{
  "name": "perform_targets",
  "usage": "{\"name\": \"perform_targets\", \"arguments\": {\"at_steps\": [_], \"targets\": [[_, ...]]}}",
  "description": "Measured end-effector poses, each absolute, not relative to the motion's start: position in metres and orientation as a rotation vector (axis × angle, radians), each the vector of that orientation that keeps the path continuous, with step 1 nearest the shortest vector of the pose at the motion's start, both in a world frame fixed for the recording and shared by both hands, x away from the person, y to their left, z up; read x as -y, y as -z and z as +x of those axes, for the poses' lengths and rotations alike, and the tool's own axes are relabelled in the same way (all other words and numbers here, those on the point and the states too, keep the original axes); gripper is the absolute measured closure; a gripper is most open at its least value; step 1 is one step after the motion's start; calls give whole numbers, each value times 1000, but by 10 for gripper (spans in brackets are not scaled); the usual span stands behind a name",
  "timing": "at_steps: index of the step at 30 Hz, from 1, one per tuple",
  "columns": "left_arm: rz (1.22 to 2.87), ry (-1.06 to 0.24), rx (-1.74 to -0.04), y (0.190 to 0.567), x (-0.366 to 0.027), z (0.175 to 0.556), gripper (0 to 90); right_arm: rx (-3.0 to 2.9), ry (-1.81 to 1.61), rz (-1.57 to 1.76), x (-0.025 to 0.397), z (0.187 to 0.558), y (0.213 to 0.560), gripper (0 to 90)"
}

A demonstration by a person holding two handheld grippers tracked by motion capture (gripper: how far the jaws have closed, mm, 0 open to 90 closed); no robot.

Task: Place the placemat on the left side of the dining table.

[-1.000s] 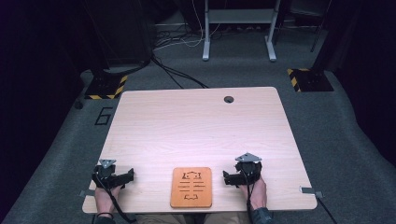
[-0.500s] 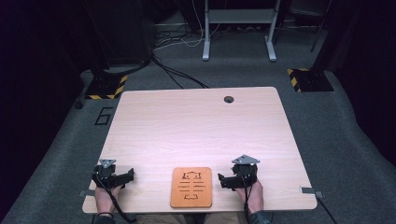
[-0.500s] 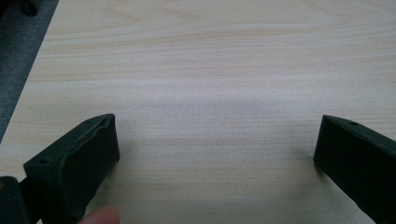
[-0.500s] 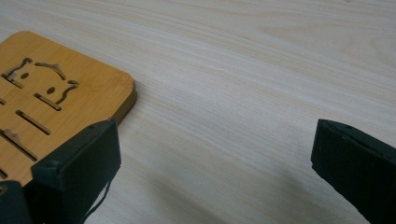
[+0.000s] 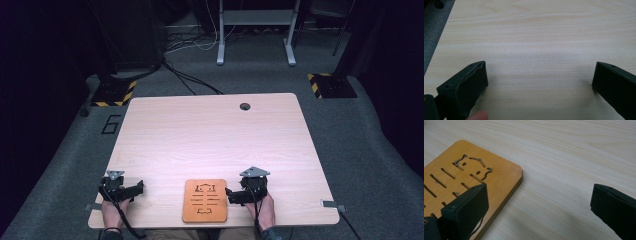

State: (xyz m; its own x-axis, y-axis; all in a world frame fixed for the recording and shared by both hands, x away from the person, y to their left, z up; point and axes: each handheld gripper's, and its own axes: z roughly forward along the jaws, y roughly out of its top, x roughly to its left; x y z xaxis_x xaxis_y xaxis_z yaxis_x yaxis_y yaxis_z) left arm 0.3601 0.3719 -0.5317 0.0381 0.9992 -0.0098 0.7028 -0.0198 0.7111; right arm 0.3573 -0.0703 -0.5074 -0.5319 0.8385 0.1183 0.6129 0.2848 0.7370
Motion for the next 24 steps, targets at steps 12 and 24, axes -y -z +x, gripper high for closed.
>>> {"name": "perform_targets", "arguments": {"at_steps": [12, 24], "targets": [[1778, -707, -1719, 532, -372, 360, 0, -2318, -1067, 1290, 56, 357, 512, 11], [1777, -708, -1719, 532, -372, 360, 0, -2362, -1019, 1277, 40, 356, 519, 12]]}}
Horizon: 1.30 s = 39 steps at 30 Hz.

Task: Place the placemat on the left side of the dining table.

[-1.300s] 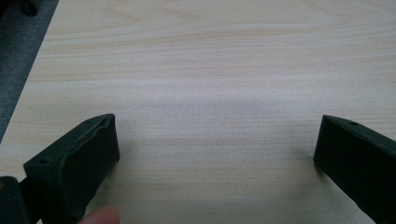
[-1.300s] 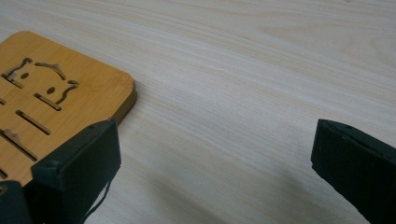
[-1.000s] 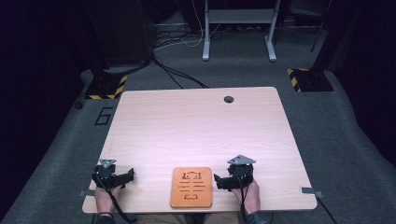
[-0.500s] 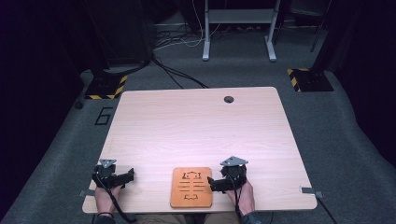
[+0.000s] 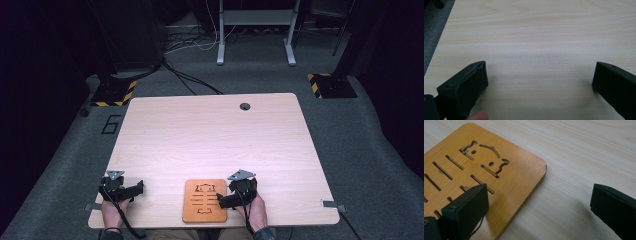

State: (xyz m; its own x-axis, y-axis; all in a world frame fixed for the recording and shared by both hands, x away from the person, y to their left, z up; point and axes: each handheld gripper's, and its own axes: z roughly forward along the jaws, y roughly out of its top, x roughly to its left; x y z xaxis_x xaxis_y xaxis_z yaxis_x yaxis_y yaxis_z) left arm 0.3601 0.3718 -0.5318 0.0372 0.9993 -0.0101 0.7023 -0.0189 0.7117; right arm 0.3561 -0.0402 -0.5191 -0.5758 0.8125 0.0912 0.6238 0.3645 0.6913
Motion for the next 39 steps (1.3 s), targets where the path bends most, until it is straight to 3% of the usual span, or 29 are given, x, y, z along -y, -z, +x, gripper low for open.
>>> {"name": "perform_targets", "arguments": {"at_steps": [39], "targets": [[1777, -709, -1719, 532, -372, 360, 0, -2389, -1019, 1292, 49, 358, 521, 16]]}}
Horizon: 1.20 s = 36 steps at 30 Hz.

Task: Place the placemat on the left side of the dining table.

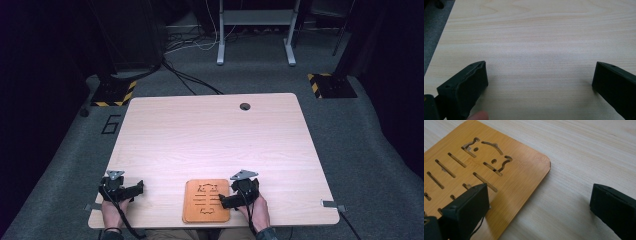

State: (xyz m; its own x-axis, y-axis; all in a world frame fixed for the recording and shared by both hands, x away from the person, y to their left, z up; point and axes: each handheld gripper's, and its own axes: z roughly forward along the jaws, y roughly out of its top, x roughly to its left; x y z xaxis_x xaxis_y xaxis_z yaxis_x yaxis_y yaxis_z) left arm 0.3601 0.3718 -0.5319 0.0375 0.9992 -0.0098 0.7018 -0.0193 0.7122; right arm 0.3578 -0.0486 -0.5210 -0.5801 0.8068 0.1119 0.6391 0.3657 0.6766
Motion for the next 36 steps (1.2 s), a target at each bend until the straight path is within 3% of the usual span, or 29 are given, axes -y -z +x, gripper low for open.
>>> {"name": "perform_targets", "arguments": {"at_steps": [36], "targets": [[1783, -714, -1713, 532, -372, 360, 0, -2444, -1049, 1217, 70, 359, 524, 0]]}}
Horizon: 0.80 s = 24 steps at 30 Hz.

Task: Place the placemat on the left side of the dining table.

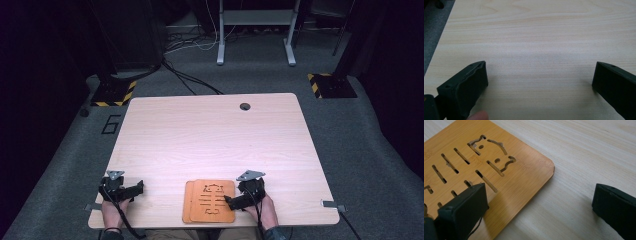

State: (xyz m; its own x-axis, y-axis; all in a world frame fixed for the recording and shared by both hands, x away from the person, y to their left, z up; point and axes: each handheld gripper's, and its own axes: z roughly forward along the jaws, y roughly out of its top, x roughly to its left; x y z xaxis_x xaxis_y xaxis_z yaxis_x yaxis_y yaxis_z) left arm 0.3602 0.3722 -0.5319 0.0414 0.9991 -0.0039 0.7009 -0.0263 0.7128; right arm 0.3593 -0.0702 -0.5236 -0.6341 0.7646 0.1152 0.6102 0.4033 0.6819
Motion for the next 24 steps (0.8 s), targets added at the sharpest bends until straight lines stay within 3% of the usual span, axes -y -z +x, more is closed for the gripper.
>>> {"name": "perform_targets", "arguments": {"at_steps": [24], "targets": [[1823, -687, -1751, 522, -367, 357, 0, -2421, -1044, 1184, 84, 359, 526, 0]]}}
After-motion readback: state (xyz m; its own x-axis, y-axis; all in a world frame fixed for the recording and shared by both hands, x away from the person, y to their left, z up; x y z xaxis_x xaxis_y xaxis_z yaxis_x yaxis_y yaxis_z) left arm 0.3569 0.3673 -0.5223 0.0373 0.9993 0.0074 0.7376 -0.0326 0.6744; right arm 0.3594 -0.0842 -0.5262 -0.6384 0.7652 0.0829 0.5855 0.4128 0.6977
